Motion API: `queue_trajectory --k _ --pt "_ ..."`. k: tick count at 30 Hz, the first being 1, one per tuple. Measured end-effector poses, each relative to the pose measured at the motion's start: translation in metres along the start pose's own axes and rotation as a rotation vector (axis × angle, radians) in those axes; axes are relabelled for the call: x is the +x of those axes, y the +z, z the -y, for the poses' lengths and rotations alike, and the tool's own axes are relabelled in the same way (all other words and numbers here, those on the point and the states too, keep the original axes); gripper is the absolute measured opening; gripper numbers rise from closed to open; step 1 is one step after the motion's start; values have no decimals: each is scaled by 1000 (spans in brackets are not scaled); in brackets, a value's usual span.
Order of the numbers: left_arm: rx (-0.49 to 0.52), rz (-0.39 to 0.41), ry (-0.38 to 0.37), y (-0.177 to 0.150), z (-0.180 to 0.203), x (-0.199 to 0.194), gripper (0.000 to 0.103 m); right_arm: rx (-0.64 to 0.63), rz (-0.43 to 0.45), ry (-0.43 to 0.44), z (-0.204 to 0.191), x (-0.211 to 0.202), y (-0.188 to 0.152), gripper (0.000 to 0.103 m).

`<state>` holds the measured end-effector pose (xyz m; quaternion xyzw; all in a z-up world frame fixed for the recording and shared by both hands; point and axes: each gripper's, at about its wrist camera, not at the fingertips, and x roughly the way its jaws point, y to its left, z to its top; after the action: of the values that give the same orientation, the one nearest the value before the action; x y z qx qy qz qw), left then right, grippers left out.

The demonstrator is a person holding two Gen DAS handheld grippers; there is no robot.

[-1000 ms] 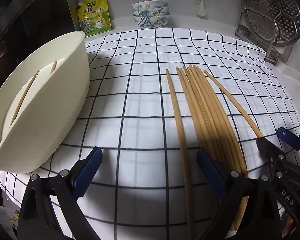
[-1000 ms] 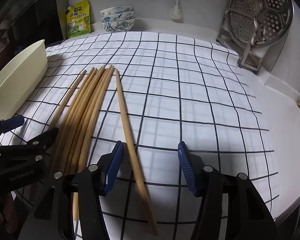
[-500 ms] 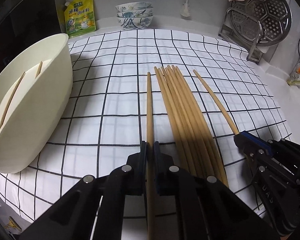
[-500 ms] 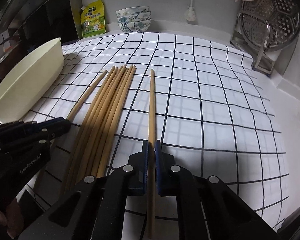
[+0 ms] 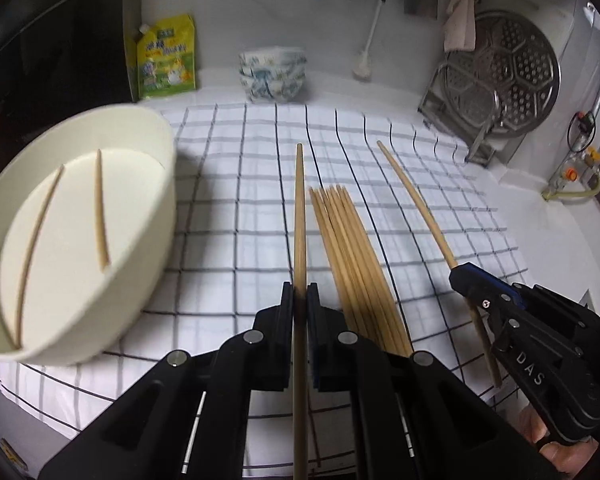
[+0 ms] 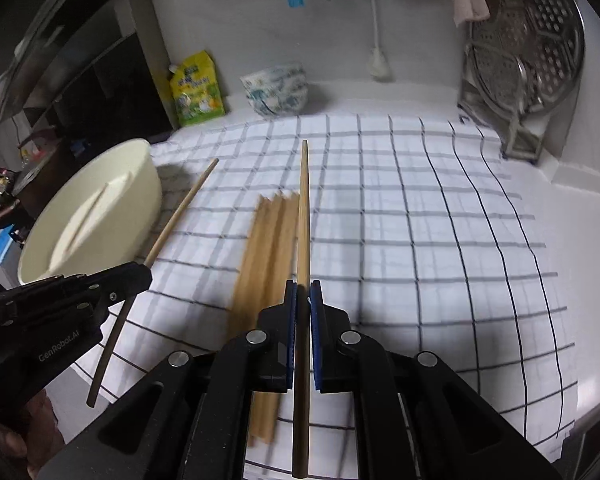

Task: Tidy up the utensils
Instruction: 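Carry both held chopsticks over the cream basin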

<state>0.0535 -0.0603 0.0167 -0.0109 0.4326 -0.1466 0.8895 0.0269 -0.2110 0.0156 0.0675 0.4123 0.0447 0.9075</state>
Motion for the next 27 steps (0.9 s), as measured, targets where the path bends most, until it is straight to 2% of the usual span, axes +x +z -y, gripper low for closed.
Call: queue_trajectory --k 4,11,18,22,27 --pt "-20 74 19 16 -29 -28 7 -25 47 58 -30 -8 24 7" --pt "-94 171 136 33 -112 -62 8 -95 69 167 -105 14 70 7" --pt "-162 153 235 38 -185 -54 8 -184 15 243 -188 59 94 7" --pt "-189 136 246 37 -212 -45 8 -220 -32 261 -222 83 101 7" --pt "-203 102 253 38 -233 -28 8 -218 -114 264 -242 116 101 7"
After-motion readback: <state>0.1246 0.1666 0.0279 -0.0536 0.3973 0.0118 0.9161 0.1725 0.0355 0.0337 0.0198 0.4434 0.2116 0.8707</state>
